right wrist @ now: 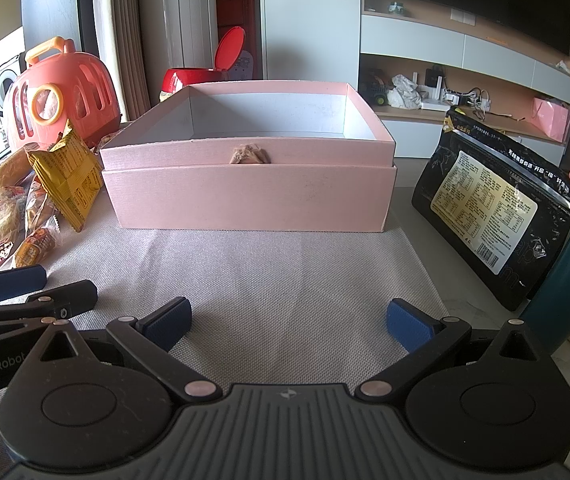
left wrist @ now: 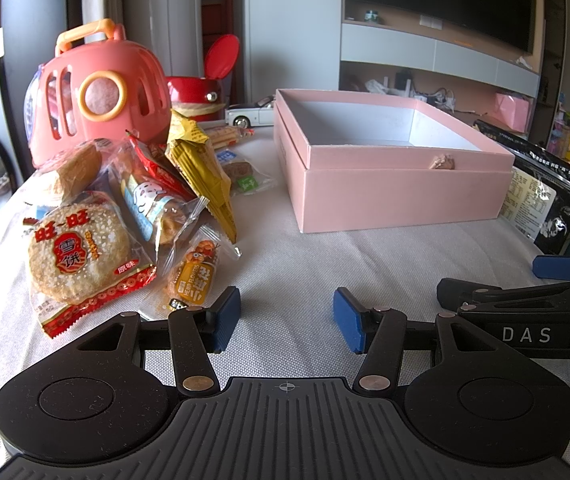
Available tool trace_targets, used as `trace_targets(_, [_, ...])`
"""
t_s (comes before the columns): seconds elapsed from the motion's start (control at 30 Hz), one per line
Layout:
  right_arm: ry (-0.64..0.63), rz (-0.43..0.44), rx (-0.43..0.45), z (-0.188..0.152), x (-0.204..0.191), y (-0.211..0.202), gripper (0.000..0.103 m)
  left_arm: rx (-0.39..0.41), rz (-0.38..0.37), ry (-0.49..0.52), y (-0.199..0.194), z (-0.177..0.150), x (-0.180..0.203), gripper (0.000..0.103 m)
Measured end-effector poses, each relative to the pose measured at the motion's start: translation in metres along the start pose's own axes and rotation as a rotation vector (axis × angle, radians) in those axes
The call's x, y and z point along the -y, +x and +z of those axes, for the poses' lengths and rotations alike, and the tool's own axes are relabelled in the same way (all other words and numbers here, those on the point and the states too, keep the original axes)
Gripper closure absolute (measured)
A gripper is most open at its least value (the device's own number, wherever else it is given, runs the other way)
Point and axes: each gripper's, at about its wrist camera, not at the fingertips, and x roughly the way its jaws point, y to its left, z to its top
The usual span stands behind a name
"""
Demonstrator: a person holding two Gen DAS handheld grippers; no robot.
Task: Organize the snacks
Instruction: 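Reach the left gripper to the round rice cracker and grasp it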
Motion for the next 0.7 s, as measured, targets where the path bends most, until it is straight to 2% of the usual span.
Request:
trace_targets(0.2, [0.002, 0.002, 0.000, 0.001, 0.000, 0.000, 0.000, -0.002, -0.007, -0.004, 0.000, -0.001, -0.001, 0.046])
trace_targets(0.3, [-0.031, 0.039, -0.047, 0.006, 0.003, 0.000, 0.000, -0.022, -0.059, -0.055, -0.010, 0.004, -0.014, 0.047])
trace_targets(0.37, [-0.037, 0.059, -0.112, 0.012, 0.006, 0.000, 0.000, -0.010, -0.098, -0.120, -0.023, 0.011, -0.033, 0.047])
trace_targets(0.47, [-0.072, 0.069, -0.160, 0.018, 0.005, -0.003, 0.000, 0.030, -0.063, -0.196, -0.039, 0.021, -0.065, 0.048])
trace_targets(0.63, [-0.148, 0.082, -0.181, 0.021, -0.003, -0.001, 0.000, 0.054, 0.031, -0.389, -0.048, 0.033, -0.141, 0.049])
trace_targets(0.7, [-0.210, 0.090, -0.157, 0.022, -0.015, -0.006, 0.001, 0.046, 0.023, -0.459, -0.044, 0.031, -0.167, 0.049])
